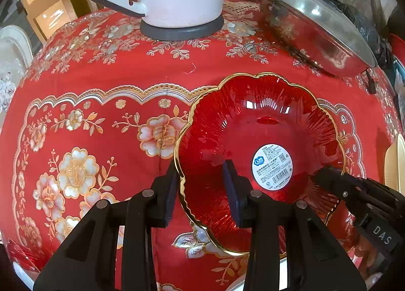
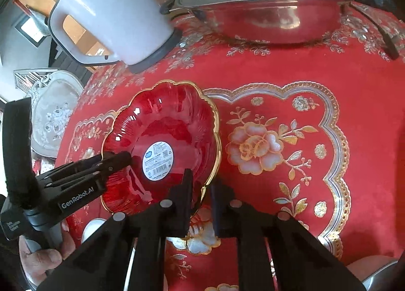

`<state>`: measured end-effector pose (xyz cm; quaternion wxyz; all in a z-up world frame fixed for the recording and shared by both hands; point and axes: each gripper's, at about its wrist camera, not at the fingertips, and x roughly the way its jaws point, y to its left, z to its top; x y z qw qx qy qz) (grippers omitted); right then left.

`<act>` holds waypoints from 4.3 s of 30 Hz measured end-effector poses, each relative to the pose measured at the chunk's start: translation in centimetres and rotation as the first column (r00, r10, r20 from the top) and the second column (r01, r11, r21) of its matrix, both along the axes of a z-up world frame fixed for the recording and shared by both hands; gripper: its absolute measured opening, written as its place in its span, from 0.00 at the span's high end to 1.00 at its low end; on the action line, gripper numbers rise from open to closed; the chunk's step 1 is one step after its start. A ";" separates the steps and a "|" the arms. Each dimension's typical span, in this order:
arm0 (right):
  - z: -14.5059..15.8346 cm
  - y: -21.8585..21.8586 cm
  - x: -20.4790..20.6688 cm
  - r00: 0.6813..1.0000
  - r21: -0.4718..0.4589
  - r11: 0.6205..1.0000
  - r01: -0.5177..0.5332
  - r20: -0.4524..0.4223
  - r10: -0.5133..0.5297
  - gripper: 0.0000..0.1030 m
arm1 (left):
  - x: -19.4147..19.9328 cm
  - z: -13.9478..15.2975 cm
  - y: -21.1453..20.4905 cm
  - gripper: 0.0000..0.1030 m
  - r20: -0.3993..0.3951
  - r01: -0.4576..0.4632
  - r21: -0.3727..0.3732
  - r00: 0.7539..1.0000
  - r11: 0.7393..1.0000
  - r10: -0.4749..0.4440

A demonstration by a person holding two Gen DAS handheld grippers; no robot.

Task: Organize plates and bowls
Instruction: 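Lift the red plate with both grippers and carry it toward the plate stack, then lower the red plate onto the white plate with both grippers and open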

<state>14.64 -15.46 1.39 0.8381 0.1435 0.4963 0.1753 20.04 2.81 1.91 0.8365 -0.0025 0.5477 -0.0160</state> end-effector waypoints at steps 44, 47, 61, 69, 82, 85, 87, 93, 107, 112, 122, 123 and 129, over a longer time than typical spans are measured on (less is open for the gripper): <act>6.1 4.1 -2.0 0.985 -0.037 0.997 -0.069 0.155 0.074 0.89 | -3.2 7.2 4.2 0.76 0.128 -0.071 -0.042 0.989 0.997 0.076; 6.3 3.9 -2.7 0.984 -0.028 0.997 -0.075 0.158 0.079 0.89 | -4.4 7.6 4.3 0.76 0.133 -0.057 -0.046 0.989 0.997 0.062; 6.9 3.7 -7.3 0.980 -0.035 0.995 -0.094 0.171 0.098 0.86 | -11.1 8.8 3.7 0.76 0.198 -0.012 -0.021 0.980 1.000 0.016; 7.2 5.5 -9.7 0.969 -0.039 0.988 -0.151 0.193 0.156 0.85 | -15.0 9.3 5.9 0.76 0.224 -0.039 -0.025 0.974 0.999 0.044; 6.6 11.4 -11.9 0.941 -0.045 0.961 -0.274 0.192 0.277 0.85 | -20.4 9.5 11.2 0.76 0.270 -0.141 -0.013 0.953 0.990 0.139; 6.5 12.6 -12.1 0.934 -0.039 0.953 -0.302 0.189 0.304 0.85 | -21.4 9.7 12.5 0.76 0.278 -0.166 -0.017 0.946 0.986 0.164; 6.5 13.7 -12.4 0.927 -0.042 0.946 -0.321 0.191 0.323 0.85 | -21.9 9.8 13.3 0.76 0.284 -0.183 -0.006 0.942 0.983 0.177; 6.9 16.2 -13.3 0.910 -0.046 0.931 -0.362 0.202 0.363 0.85 | -23.5 9.9 15.3 0.76 0.294 -0.223 0.008 0.932 0.975 0.211; 6.2 21.3 -14.5 0.874 -0.056 0.893 -0.448 0.181 0.450 0.85 | -26.5 9.1 19.8 0.76 0.287 -0.311 0.002 0.911 0.951 0.297; 5.6 23.4 -15.0 0.860 -0.064 0.876 -0.479 0.166 0.482 0.84 | -27.4 8.6 21.5 0.76 0.275 -0.340 0.002 0.904 0.941 0.326; 3.9 26.2 -15.7 0.839 -0.075 0.847 -0.526 0.118 0.531 0.84 | -28.8 7.0 23.5 0.76 0.239 -0.370 0.011 0.903 0.929 0.357; 3.7 26.3 -15.7 0.839 -0.074 0.847 -0.527 0.113 0.532 0.84 | -28.9 6.8 23.6 0.76 0.234 -0.370 0.007 0.904 0.929 0.358; 3.0 26.8 -15.9 0.836 -0.080 0.841 -0.535 0.091 0.541 0.84 | -29.2 6.1 23.8 0.76 0.217 -0.370 0.006 0.907 0.929 0.360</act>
